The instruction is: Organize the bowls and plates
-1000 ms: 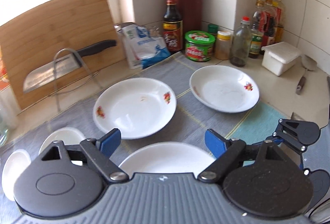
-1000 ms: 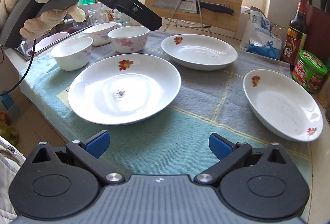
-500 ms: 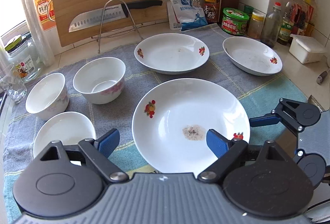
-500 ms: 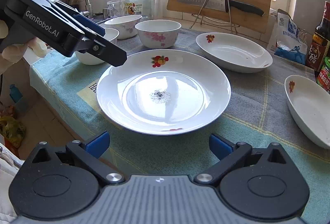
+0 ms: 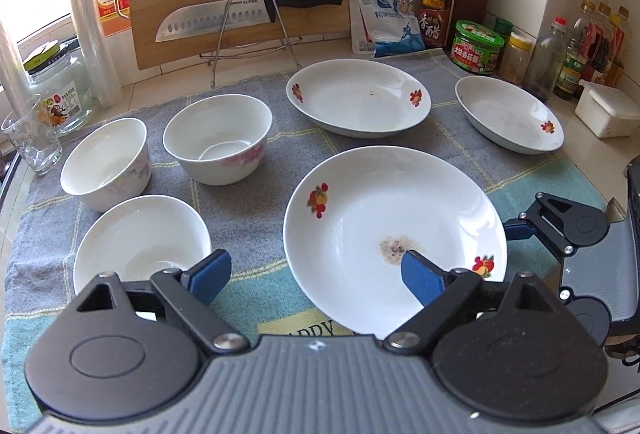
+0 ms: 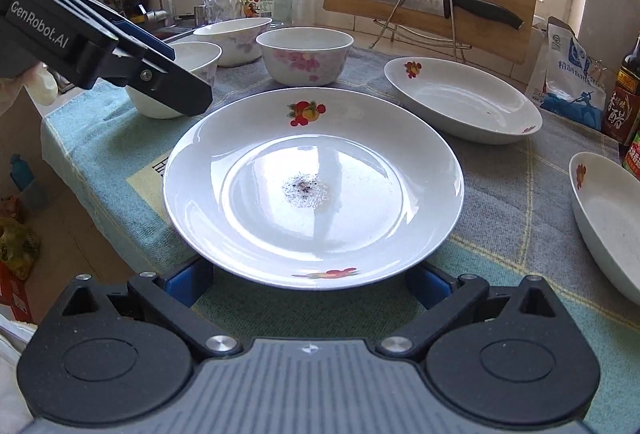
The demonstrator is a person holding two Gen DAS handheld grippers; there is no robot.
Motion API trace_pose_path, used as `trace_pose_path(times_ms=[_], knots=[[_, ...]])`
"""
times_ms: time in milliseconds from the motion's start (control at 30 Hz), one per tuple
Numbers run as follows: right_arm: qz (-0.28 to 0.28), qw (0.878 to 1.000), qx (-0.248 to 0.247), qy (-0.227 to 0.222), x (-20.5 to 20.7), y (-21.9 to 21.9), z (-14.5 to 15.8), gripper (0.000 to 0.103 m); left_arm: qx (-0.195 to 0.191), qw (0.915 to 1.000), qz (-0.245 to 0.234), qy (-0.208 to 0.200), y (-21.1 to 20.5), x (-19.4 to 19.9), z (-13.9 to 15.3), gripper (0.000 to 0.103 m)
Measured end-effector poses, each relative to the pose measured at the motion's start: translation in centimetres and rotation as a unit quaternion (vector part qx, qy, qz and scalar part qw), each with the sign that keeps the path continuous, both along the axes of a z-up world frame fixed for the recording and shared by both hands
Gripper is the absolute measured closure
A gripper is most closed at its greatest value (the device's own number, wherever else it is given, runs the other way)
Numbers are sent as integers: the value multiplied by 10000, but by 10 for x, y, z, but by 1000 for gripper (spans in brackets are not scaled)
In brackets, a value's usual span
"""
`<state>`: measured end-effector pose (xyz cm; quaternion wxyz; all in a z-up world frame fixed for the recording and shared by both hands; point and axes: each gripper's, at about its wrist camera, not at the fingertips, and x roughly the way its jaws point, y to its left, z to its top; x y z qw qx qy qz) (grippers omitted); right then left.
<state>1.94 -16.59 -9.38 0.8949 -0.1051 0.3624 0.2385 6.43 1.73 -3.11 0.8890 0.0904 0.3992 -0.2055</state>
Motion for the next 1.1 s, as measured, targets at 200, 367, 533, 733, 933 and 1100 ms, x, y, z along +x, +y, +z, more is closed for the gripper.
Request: trace_pose_path(times_ms=[200,367,533,733,933,1100], knots=[[101,9998,95,-157,-2,-4,-2,0,-45,9988,-429,239,-9,21,-3,11],[164,9993,171,-287,-5,-8,-4,0,107,9954,-852,434,-25,46,-9,11],[181,9991,193,-333,-6,-9,-5,0,238,9884,-1214,877,-39,75,-21,11],[210,9986,250,-422,-8,-11,-7,0,248,9807,-1391,1350,-46,99,-30,11],[250,9985,259,-420,-8,-12,-6,0,196,9734,-1589,1640,-53,113,-33,11],[268,9981,288,-466,-9,-13,-7,0,259,9676,-1790,1760,-58,119,-34,11]])
